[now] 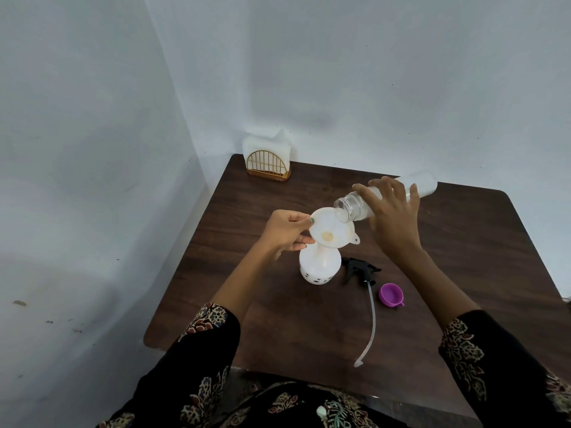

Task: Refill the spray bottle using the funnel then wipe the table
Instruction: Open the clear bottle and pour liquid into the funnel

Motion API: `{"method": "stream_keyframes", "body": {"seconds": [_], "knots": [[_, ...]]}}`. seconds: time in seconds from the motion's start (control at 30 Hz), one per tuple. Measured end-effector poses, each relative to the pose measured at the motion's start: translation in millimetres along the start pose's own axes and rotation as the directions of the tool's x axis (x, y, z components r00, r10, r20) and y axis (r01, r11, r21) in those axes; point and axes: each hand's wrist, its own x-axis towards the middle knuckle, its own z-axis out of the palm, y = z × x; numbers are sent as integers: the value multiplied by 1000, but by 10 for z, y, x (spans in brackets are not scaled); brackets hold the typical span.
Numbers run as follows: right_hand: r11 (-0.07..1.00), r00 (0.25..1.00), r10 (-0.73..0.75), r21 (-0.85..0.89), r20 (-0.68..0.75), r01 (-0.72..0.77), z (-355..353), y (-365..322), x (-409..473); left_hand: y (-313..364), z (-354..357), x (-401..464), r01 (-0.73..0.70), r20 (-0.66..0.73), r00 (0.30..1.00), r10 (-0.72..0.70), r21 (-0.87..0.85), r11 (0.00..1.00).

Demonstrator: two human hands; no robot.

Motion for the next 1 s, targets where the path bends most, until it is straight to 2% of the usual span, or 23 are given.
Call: {"method": "stream_keyframes", "body": {"seconds": [1.0], "knots": [[1000, 1000, 1, 5, -17, -1, -24, -5, 9, 21, -1, -22, 11, -5, 1000, -11, -3, 1000]]}}
